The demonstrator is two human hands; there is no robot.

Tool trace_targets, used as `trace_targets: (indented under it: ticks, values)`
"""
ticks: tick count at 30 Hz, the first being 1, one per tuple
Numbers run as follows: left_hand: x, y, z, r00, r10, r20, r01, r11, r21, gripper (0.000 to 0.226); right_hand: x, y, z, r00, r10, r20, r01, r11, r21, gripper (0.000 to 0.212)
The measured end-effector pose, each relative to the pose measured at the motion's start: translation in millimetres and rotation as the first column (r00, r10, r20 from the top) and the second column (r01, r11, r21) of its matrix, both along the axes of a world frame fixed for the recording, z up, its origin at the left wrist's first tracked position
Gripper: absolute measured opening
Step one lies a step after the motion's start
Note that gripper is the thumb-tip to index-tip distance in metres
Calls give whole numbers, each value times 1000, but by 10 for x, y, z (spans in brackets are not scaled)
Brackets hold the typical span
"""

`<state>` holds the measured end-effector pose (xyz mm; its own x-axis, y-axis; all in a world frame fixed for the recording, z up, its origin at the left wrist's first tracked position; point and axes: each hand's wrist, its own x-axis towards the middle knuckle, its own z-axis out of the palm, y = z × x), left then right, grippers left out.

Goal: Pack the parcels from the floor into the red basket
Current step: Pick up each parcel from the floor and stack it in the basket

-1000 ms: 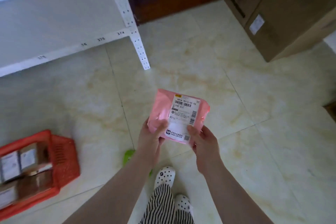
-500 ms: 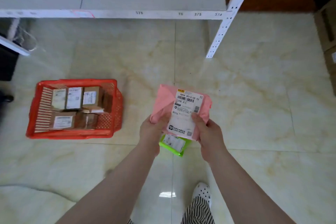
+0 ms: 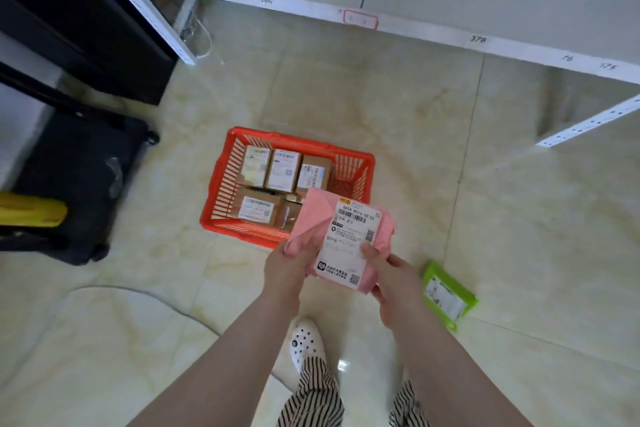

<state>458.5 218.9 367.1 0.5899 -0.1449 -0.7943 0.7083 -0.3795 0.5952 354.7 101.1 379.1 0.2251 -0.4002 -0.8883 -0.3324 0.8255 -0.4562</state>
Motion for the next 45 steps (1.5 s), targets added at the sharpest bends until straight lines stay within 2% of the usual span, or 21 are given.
trace_targets:
  ticks: [2, 4, 6, 8, 10, 12, 17, 22, 25, 27, 28, 30, 33, 35, 41, 45]
  values:
    - [178, 95, -30, 1000, -3, -5, 3, 1000, 16, 65, 219, 76, -45, 999, 27, -29, -27, 999, -22, 6]
    - [325, 142, -61, 1000, -20, -9, 20, 999, 39, 49, 377, 98, -100, 999, 33, -34, -33, 999, -5, 4]
    - [469, 163, -113, 998, -61, 24, 59, 995, 78, 34, 516, 78, -194, 997, 55, -45, -55, 998, 8, 12]
    - [640, 215, -254, 976, -173, 135, 145, 969, 198, 38, 664, 52, -322, 995, 87, -58, -86, 996, 22, 17]
    - [835, 246, -472, 915, -326, 238, 238, 912, 333, 45, 825, 36, -522, 990, 123, -70, -122, 992, 16, 14]
    - [1032, 267, -718, 871, -423, 250, 304, 863, 404, 41, 964, 53, -782, 980, 156, -120, -158, 987, -9, 10]
    - [1361, 308, -1460, 816, -523, 248, 371, 801, 470, 30, 1215, 192, -1418, 969, 153, -193, -160, 987, -22, 8]
    - [1577, 312, -2145, 731, -657, 187, 483, 690, 539, 44, 1374, 230, -2091, 958, 134, -255, -156, 985, -69, 9]
    - [1640, 325, -2455, 589, -795, 144, 510, 504, 697, 58, 1403, 264, -2423, 954, 124, -272, -148, 987, -68, 21]
    - [1651, 322, -2616, 552, -823, 133, 450, 429, 783, 65, 1414, 298, -2587, 947, 144, -287, -170, 983, -67, 25]
    - [1660, 323, -2691, 551, -823, 140, 426, 421, 801, 71, 1417, 317, -2671, 947, 150, -285, -174, 983, -59, 23]
    - [1667, 298, -2806, 569, -814, 120, 416, 411, 811, 97, 1431, 347, -2816, 946, 156, -284, -176, 983, -48, 15]
    - [1686, 258, -2982, 625, -774, 103, 413, 440, 798, 124, 1473, 399, -3005, 939, 169, -301, -196, 979, -63, 9]
    - [1719, 238, -3098, 645, -756, 108, 411, 463, 785, 131, 1507, 401, -3114, 920, 201, -336, -237, 969, -70, 12]
    - [1663, 223, -3403, 623, -774, 113, 389, 432, 813, 130, 1529, 401, -3502, 863, 317, -394, -380, 920, -91, 12]
    - [1648, 231, -3464, 595, -797, 105, 372, 389, 843, 132, 1525, 418, -3601, 833, 372, -409, -442, 893, -88, 30]
